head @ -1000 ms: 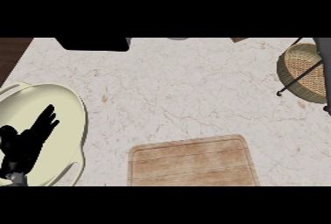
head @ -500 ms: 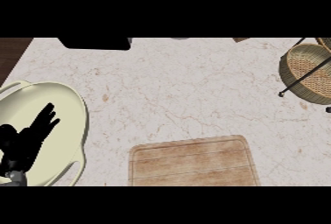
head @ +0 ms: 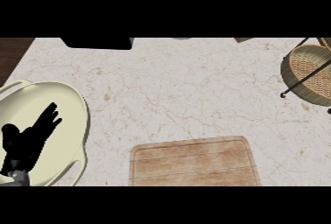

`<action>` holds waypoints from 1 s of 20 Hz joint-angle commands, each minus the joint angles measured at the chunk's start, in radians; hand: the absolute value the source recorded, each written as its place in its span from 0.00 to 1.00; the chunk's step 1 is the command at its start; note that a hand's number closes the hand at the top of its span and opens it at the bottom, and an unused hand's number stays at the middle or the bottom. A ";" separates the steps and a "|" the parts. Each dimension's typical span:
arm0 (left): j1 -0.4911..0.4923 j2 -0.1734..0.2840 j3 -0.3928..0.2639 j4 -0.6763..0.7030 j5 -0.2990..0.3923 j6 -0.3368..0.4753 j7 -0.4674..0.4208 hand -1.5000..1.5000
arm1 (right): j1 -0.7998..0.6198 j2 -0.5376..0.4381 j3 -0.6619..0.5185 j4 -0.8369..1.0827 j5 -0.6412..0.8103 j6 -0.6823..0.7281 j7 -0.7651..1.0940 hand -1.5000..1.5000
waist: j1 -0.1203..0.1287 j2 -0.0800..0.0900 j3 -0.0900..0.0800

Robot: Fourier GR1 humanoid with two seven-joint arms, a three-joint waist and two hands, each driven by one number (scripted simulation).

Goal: Pick the tomato from the cutting board and place it in the tiered basket

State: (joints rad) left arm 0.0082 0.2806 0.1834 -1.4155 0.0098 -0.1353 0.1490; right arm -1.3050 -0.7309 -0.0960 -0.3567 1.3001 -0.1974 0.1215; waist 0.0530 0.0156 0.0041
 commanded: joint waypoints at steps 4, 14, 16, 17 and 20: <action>-0.001 -0.009 0.008 0.039 -0.010 0.014 0.012 0.50 | -0.048 -0.036 0.018 0.113 0.040 0.075 -0.064 1.00 | -0.010 0.001 -0.004; -0.021 0.001 0.012 0.025 -0.009 0.008 0.025 0.50 | -0.001 -0.050 -0.063 0.272 -0.016 0.243 0.189 0.00 | 0.003 0.009 -0.002; 0.041 -0.024 -0.005 -0.034 0.004 -0.004 0.025 0.50 | 0.005 -0.055 -0.102 0.264 -0.053 0.217 0.216 0.00 | 0.015 0.006 -0.001; -0.015 0.001 0.019 0.074 -0.017 0.004 -0.005 0.50 | -0.018 -0.011 -0.090 0.230 -0.047 0.225 0.237 0.00 | -0.012 0.001 -0.004; 0.000 -0.038 -0.016 0.011 -0.030 0.026 0.019 0.50 | -0.016 -0.125 -0.132 0.213 -0.086 0.200 0.109 0.00 | -0.001 0.007 -0.001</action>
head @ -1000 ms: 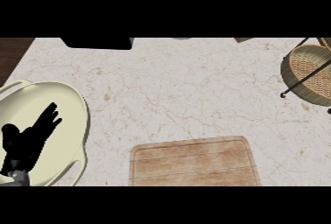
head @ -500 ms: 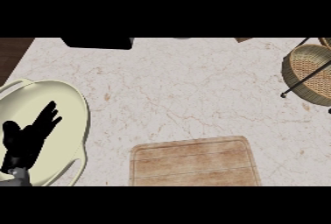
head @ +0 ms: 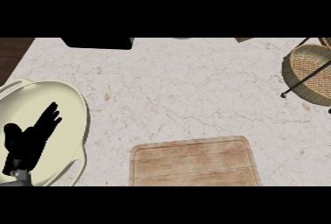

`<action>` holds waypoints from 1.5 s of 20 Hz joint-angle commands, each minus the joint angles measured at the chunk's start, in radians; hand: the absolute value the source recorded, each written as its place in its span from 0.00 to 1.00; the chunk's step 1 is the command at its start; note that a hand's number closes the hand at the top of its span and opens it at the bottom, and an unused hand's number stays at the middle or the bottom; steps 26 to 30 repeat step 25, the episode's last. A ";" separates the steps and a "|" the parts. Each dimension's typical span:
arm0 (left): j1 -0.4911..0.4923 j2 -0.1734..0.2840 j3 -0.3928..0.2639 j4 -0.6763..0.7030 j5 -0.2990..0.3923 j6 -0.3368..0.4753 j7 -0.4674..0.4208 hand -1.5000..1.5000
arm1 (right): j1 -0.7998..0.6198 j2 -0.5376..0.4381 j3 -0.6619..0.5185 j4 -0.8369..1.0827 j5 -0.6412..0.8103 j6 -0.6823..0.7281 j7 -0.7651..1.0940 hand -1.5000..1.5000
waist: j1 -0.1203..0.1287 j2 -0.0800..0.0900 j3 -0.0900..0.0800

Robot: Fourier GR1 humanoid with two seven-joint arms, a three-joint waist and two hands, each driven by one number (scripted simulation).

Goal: Pick the tomato from the cutting board and place it in the tiered basket

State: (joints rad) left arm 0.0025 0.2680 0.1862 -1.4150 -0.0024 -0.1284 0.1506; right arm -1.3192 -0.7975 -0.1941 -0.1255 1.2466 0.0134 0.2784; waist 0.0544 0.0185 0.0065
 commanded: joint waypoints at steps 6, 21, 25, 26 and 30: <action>0.035 -0.019 0.005 0.034 -0.010 0.017 0.006 0.50 | -0.040 -0.037 -0.140 -0.106 -0.134 -0.173 -0.001 0.00 | -0.022 -0.007 -0.005; 0.064 -0.002 0.050 0.036 0.004 0.018 0.012 0.50 | 0.087 -0.276 -0.545 -0.143 -0.550 -0.072 -0.114 0.00 | -0.105 -0.034 -0.005; 0.083 -0.001 0.056 0.014 0.006 0.014 -0.007 0.50 | 0.228 -0.345 -0.625 -0.137 -0.651 0.089 -0.235 0.00 | -0.103 -0.033 -0.005; 0.083 -0.001 0.056 0.014 0.006 0.014 -0.007 0.50 | 0.228 -0.345 -0.625 -0.137 -0.651 0.089 -0.235 0.00 | -0.103 -0.033 -0.005; 0.083 -0.001 0.056 0.014 0.006 0.014 -0.007 0.50 | 0.228 -0.345 -0.625 -0.137 -0.651 0.089 -0.235 0.00 | -0.103 -0.033 -0.005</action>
